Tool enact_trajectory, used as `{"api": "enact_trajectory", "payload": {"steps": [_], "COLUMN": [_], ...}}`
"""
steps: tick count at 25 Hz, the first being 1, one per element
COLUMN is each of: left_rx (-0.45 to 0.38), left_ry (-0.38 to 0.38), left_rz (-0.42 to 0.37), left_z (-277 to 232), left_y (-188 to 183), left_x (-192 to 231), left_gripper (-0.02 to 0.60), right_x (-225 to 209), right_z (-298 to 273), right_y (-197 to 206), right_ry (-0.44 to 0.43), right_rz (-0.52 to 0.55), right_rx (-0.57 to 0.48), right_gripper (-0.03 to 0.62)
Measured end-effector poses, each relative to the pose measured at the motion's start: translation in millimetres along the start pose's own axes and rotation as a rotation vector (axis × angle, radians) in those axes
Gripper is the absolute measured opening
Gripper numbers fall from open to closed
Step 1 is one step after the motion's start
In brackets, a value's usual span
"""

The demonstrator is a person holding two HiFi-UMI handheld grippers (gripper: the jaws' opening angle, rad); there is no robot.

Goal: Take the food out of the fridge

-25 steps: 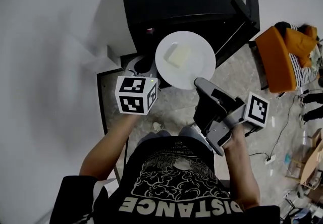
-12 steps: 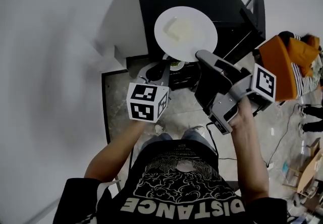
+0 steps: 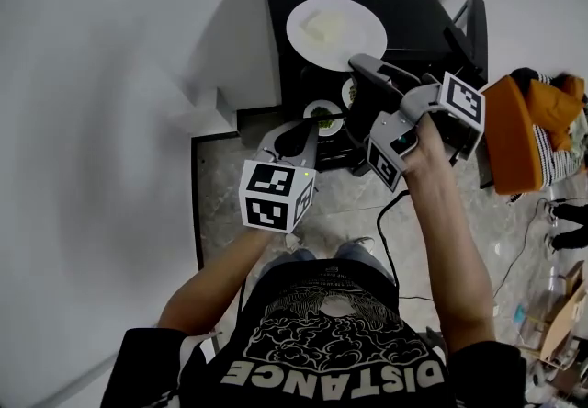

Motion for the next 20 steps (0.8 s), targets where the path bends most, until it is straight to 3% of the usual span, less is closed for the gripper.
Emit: {"api": "enact_trajectory", "payload": {"steps": [9, 16, 20], "left_rx": [-0.016, -0.021, -0.025], "left_ry": [-0.029, -0.027, -0.013], "left_rz": [0.027, 0.047, 0.056], "left_z": [25.7, 16.5, 3.6], "left_y": [9.5, 15.4, 13.7], "left_x": [-12.6, -14.4, -14.0], "left_gripper": [0.003, 0.003, 0.003], "right_x": [3.3, 0.6, -5.3], "right_z": [1.7, -3.3, -6.4], "right_y": [6.0, 2.1, -3.4], "right_ry": [-0.034, -0.099, -0.139], "right_rz": [-0.054, -0.044, -0.025], "right_rx": [-0.037, -0.02, 0.003], "right_gripper": [0.012, 0.012, 0.067]}}
Point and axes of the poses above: the fingertips, and each gripper's own axes: z backward along the fingers, x to its left, y out of its underside, the point moved 4 cm from there along z, backward along the fingers, and after that the axes turned 14 degrees about x, right-handed, at the moved point
